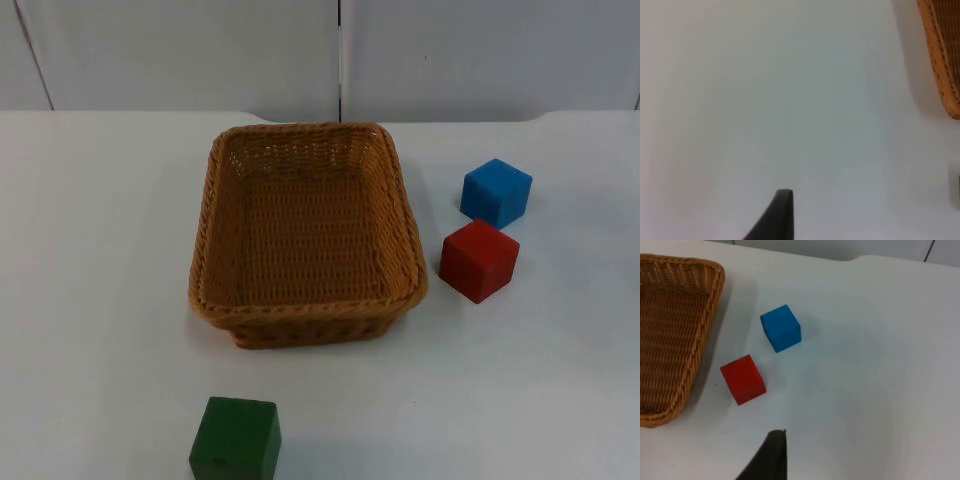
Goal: Pick up one cube with each hand and place exactly two cubes into the same basket, leaving the remaining cube outside.
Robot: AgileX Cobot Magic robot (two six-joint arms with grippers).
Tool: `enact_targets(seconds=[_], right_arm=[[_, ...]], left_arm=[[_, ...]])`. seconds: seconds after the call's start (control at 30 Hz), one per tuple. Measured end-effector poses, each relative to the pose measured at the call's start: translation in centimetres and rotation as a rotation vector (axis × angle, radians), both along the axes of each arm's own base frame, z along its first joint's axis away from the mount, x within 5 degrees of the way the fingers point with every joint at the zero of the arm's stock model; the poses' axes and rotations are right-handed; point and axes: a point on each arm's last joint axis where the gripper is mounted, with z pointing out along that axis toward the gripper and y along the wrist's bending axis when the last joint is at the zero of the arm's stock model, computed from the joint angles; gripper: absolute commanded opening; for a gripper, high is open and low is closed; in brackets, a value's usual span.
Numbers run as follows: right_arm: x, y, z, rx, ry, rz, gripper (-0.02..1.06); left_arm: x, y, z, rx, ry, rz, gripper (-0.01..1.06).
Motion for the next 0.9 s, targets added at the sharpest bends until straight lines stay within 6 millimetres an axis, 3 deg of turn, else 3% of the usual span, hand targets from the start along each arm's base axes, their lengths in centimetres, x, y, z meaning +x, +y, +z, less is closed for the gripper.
enact_targets(seconds=[0.3,0.8,0.9], right_arm=[[4.9,0.8,-1.5,-0.022,0.041,0.048,1.05],[10.1,2.7,-4.2,0.035,0.149,0.157,1.05],[11.2,4.6,-5.2,0.013,0.180,0.233,1.05]], left_arm=[[2.5,-0.4,-1.1,-0.031,0.080,-0.063,1.05],[5.7,-1.4,-3.0,-0.110,0.184,-0.182,1.05],[6.3,-1.8,-3.4,-0.135,0.201,-0.221,1.05]])
